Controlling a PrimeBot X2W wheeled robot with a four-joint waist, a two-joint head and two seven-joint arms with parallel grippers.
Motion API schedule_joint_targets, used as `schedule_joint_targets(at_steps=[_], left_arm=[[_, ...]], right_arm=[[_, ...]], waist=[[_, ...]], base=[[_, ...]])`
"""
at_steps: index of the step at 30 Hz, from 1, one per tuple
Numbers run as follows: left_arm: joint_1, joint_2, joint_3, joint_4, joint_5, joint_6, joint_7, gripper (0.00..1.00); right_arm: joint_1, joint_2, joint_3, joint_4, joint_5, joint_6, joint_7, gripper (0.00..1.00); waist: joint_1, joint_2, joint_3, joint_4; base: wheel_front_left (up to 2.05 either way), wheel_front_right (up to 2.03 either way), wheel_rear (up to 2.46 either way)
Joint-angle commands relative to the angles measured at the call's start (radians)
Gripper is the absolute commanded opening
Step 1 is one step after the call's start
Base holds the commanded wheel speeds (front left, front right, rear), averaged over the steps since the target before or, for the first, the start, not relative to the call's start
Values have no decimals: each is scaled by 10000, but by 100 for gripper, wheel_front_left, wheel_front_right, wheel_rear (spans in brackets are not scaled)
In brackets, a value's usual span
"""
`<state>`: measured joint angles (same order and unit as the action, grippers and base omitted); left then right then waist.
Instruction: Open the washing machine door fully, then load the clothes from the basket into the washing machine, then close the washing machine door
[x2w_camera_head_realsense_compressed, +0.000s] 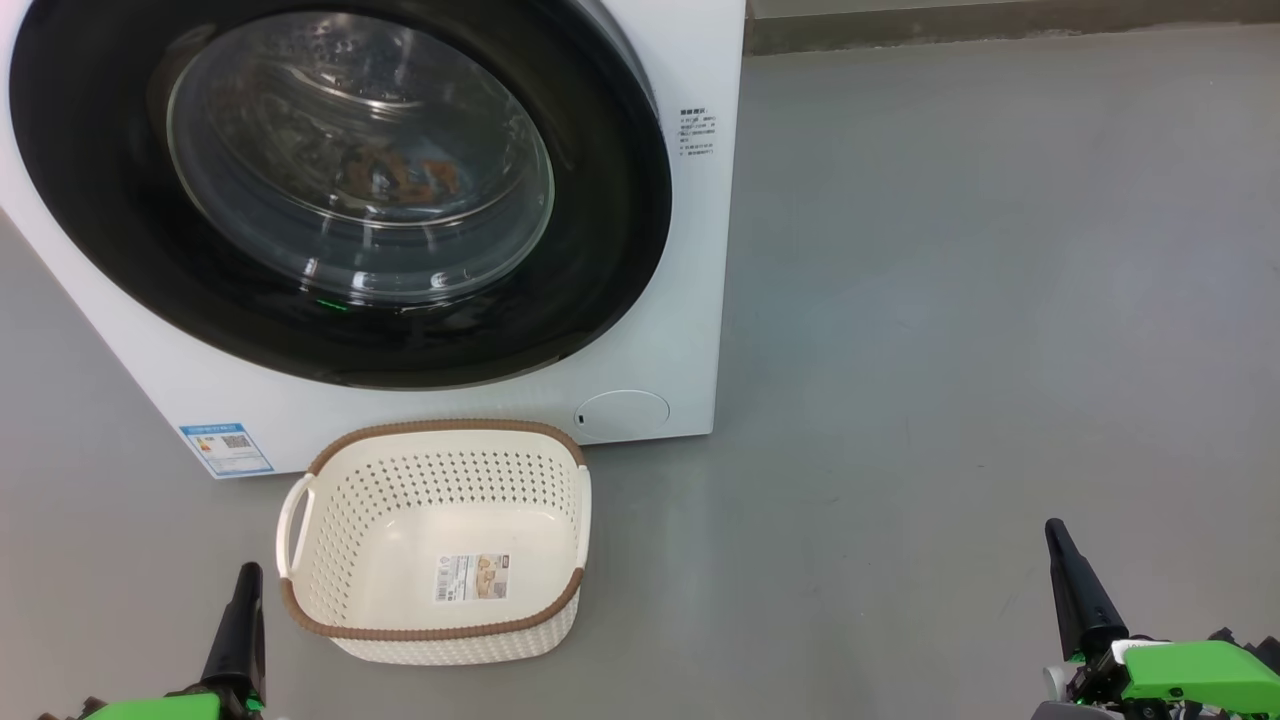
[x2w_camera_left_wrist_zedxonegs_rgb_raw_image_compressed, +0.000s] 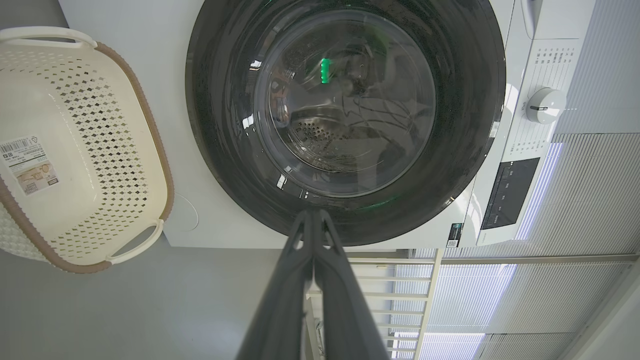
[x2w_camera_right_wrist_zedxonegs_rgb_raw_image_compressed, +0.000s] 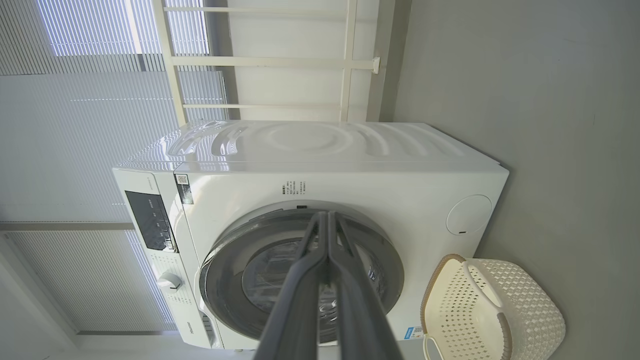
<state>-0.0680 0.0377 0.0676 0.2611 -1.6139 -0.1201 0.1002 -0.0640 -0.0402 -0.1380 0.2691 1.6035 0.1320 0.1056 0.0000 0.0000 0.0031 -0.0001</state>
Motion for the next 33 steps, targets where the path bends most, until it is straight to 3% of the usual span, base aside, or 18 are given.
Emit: schedule_joint_targets(at_steps=[1, 33], left_arm=[[-391, 208, 353, -161, -37, -105, 43, 0], [-395, 177, 398, -160, 0, -105, 79, 0]], right_arm=[[-439, -101, 239, -244, 49, -13, 79, 0], [-439, -100, 240, -244, 50, -13, 78, 0]], waist=[[0, 0, -1, 1], [0, 0, 0, 1]], base=[[0, 0, 0], [0, 0, 0]])
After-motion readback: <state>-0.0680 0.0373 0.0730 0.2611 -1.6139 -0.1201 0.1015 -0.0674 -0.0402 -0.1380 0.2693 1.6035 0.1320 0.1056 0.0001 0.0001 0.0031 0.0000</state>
